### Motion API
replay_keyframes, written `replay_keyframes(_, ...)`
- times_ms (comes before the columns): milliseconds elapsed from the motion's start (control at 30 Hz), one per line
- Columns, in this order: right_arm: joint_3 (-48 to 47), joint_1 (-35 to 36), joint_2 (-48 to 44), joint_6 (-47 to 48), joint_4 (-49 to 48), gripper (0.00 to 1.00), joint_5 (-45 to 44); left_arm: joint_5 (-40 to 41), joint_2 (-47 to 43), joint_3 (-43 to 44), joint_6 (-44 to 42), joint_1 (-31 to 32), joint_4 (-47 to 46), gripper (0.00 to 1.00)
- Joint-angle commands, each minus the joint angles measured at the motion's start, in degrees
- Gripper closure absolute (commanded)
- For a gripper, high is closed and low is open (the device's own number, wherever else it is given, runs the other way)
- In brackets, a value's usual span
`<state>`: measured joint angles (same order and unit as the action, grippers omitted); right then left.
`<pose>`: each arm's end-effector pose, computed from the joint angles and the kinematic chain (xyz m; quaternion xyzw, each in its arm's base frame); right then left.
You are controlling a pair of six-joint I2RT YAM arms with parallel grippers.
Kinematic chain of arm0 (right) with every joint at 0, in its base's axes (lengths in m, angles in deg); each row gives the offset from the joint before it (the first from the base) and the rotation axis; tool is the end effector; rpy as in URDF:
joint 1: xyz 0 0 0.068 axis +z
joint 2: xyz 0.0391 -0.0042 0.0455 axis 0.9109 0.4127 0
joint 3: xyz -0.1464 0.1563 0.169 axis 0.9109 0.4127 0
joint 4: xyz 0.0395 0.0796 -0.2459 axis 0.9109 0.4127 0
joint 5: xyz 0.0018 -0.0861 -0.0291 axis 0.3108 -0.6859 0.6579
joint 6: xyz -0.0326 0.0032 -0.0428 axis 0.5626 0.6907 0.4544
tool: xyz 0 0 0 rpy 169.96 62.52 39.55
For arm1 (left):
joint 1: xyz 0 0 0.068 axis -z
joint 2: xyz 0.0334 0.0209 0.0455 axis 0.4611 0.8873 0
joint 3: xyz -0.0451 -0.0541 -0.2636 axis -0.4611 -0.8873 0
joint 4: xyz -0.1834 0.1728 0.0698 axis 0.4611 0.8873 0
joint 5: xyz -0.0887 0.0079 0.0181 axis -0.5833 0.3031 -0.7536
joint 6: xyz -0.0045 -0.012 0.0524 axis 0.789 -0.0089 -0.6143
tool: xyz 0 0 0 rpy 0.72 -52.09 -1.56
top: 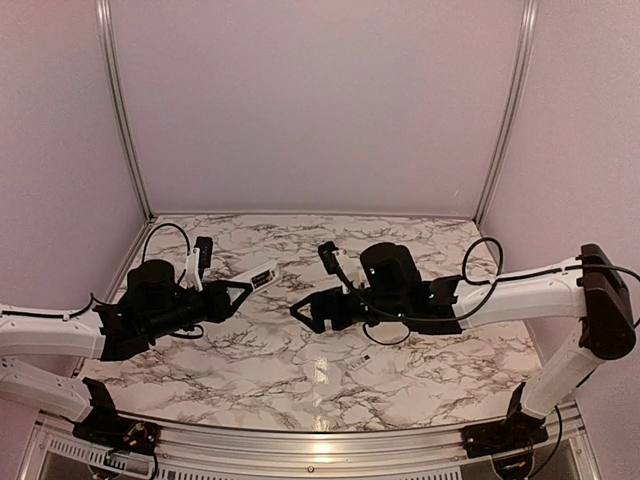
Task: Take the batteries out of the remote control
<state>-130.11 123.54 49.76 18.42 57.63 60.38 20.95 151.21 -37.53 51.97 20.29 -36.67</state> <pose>0.1815 0.2982 0.2327 -0.2438 0.8118 0.4037 0.3444 0.1627 -0.1791 0.2210 0.0845 0.7790 -0.4113 0.4657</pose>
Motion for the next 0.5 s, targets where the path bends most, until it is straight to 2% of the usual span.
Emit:
replay_keyframes(0,0.22,1.33,1.31,1.62,6.26,0.07,-6.74,4.05,-1.30,1.68,-1.79,0.02,2.53,1.00)
replay_keyframes(100,-1.04,3.31,2.13,2.09,10.99,0.06,-15.83,4.29,-0.16,2.10,-1.87,0.03,2.96,1.00)
replay_keyframes(200,-2.31,4.96,3.27,2.13,16.54,0.05,-21.29,3.58,1.90,2.90,-1.33,0.03,2.99,1.00)
replay_keyframes(467,1.23,5.64,-0.02,-0.02,20.40,0.02,-29.03,-5.16,11.27,5.08,0.79,0.01,-0.85,1.00)
